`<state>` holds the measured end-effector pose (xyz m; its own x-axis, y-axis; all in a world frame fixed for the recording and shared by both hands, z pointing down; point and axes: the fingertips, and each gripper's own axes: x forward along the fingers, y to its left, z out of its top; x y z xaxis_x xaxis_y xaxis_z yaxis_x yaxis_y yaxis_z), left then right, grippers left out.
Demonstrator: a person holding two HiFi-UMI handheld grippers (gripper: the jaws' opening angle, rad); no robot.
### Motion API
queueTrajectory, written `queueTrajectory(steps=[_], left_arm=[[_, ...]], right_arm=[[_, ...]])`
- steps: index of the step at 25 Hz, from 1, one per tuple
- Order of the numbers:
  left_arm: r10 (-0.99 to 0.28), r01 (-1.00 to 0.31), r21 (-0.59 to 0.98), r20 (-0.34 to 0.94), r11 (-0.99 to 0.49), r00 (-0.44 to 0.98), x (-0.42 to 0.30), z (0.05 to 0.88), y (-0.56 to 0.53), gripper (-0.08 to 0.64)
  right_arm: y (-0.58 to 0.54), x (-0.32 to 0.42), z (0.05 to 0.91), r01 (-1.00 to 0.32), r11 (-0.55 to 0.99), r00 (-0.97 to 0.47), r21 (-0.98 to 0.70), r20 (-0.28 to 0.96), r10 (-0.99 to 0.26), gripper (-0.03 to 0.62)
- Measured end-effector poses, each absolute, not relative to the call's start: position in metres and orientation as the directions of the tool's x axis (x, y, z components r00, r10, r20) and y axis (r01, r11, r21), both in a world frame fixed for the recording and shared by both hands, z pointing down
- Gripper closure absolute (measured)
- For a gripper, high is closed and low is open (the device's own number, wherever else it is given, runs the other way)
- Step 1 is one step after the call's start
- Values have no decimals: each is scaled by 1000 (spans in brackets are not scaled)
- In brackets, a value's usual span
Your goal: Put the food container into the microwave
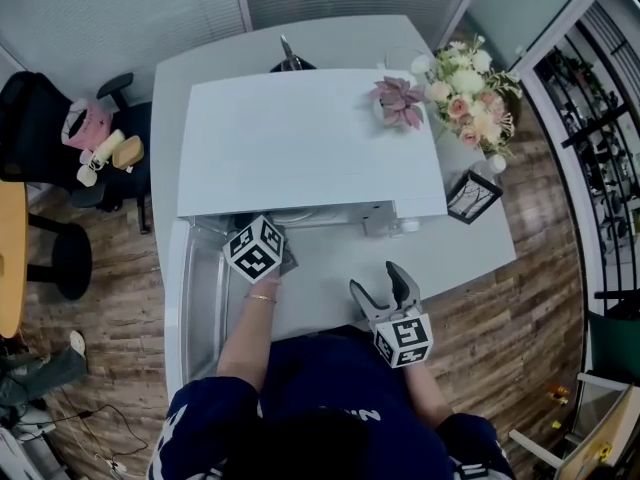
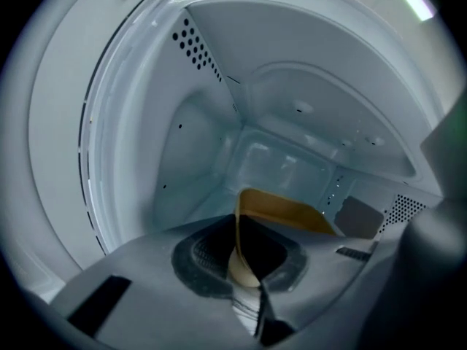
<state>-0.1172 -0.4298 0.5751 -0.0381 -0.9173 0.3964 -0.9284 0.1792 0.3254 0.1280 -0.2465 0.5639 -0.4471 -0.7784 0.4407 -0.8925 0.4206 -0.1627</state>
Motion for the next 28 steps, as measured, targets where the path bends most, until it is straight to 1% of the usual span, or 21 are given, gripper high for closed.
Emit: queueTrajectory(steps=[6, 7, 8, 11, 15, 19, 24, 28], left_arm=[[-940, -914, 383, 340, 132, 7, -111, 568, -436, 537], [-942, -913, 388, 336, 125, 14, -110, 567, -436, 528], [-943, -912, 394, 332, 115, 25, -109, 566, -437, 500], [-952, -902, 427, 297, 61, 76, -103, 559, -439, 354], [-957, -903, 429, 254, -15, 137, -97, 550, -435, 274], [-951, -923, 381, 263, -53, 163, -93, 548, -428, 239], [-940, -924, 354, 245, -143, 240, -87, 540, -415, 238], [-923, -939, 271, 261, -211, 282, -82, 536, -398, 238]], right_arm=[[-245, 129, 565, -893, 421, -447, -162, 446, -776, 252], [-245, 129, 566, -893, 418, -446, -165, 445, -777, 252], [-244, 130, 566, -894, 415, -444, -167, 445, -778, 252], [-244, 132, 566, -898, 407, -437, -168, 446, -781, 252], [-244, 130, 565, -895, 415, -443, -165, 445, -778, 252], [-243, 128, 563, -893, 420, -447, -163, 435, -782, 252], [-240, 123, 560, -888, 428, -456, -166, 426, -781, 253], [-236, 114, 559, -883, 440, -467, -167, 423, -776, 255]])
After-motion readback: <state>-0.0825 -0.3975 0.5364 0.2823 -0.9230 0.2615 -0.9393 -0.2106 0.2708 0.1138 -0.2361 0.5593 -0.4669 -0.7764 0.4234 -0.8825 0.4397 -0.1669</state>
